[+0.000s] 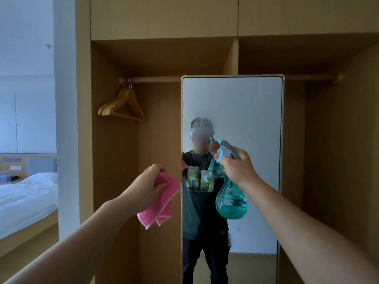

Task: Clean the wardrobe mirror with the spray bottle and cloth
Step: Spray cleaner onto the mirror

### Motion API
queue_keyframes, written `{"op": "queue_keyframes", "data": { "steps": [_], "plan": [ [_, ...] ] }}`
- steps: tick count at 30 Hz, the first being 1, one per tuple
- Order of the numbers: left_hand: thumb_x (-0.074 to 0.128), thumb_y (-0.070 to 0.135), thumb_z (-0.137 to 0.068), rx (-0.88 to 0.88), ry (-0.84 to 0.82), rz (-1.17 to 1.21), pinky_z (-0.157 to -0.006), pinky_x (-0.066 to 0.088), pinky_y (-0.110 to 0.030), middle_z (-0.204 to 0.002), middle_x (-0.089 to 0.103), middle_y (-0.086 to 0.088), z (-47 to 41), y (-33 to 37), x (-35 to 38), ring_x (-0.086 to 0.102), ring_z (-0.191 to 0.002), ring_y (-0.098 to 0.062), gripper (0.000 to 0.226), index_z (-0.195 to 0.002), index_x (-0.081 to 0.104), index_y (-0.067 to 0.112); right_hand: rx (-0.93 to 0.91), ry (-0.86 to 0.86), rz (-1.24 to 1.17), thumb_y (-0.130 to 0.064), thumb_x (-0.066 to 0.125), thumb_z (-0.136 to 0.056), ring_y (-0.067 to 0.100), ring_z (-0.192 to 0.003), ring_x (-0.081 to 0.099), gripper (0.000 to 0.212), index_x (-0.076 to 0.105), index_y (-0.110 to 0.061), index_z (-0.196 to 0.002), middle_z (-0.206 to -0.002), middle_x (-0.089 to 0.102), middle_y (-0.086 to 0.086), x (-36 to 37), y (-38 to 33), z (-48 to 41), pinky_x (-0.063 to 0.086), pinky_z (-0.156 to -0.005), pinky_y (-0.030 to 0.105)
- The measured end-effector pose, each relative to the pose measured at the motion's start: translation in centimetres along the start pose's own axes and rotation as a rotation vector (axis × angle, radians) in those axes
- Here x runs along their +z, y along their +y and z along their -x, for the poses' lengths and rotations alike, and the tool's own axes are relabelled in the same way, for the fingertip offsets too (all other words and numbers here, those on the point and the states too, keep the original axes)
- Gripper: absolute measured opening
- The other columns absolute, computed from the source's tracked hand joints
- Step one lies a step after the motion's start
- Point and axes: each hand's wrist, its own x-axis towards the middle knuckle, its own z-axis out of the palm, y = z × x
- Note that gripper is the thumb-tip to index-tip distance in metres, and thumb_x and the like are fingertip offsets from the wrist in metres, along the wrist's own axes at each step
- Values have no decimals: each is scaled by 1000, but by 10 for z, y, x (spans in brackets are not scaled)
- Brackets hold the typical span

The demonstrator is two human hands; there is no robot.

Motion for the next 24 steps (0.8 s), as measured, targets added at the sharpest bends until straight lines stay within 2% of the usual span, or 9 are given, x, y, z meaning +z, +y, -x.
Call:
{"op": "queue_keyframes", "data": {
  "steps": [2,5,7,9,11,12,16,21,24],
  "plan": [
    [55,23,-93,4,-14,-1,-63,41,-10,-99,47,24,5,0,5,51,-88,5,24,-114,44,32,21,3,48,-9,56,-82,17,-66,53,20,71,-19,-88,-72,62,-2,5,10,9,44,-63,29],
    [55,23,-93,-5,-31,0,-61,42,-10,-97,46,25,11,-1,12,51,-87,4,23,-112,44,32,45,-57,-43,1,51,-84,17,-66,51,17,66,-2,-92,-78,59,15,12,21,23,41,-50,14],
    [55,23,-93,-10,-37,6,-61,41,-9,-97,47,26,14,-1,16,51,-87,4,23,-110,44,33,64,-71,-54,1,50,-84,16,-63,48,14,63,0,-89,-73,55,8,15,27,30,39,-47,11],
    [55,23,-93,-11,-47,12,-62,41,-9,-98,47,26,17,-1,20,51,-87,5,23,-109,42,35,81,-75,-39,-1,52,-84,22,-65,48,13,63,-2,-90,-73,53,7,17,34,34,45,-51,16],
    [55,23,-93,-18,-55,18,-62,41,-9,-99,47,25,19,-1,22,51,-88,5,23,-107,42,36,82,-79,-25,-2,53,-85,35,-69,48,15,64,-3,-94,-83,55,21,18,39,37,55,-63,35],
    [55,23,-93,-21,-57,21,-62,41,-10,-99,47,25,20,-1,23,51,-88,4,23,-107,42,36,82,-84,-31,-2,52,-85,34,-70,50,16,64,-3,-95,-89,55,23,18,41,39,55,-67,39],
    [55,24,-93,-32,-66,17,-63,42,-10,-100,49,21,22,-1,26,52,-88,3,23,-112,44,32,103,-102,-37,-3,51,-86,19,-73,49,13,64,-3,-90,-78,53,5,18,47,43,43,-54,16],
    [55,23,-93,-41,-69,9,-63,41,-10,-101,50,18,23,-1,30,52,-88,1,25,-116,45,27,141,-92,-54,-5,52,-86,17,-75,51,11,63,-2,-86,-82,56,9,17,52,46,42,-57,20],
    [56,22,-93,-30,-62,7,-62,40,-9,-100,49,19,22,0,31,50,-86,4,25,-115,45,28,149,-56,-83,-3,53,-83,18,-70,52,9,62,-3,-82,-75,56,6,13,53,47,44,-60,24]
  ]
}}
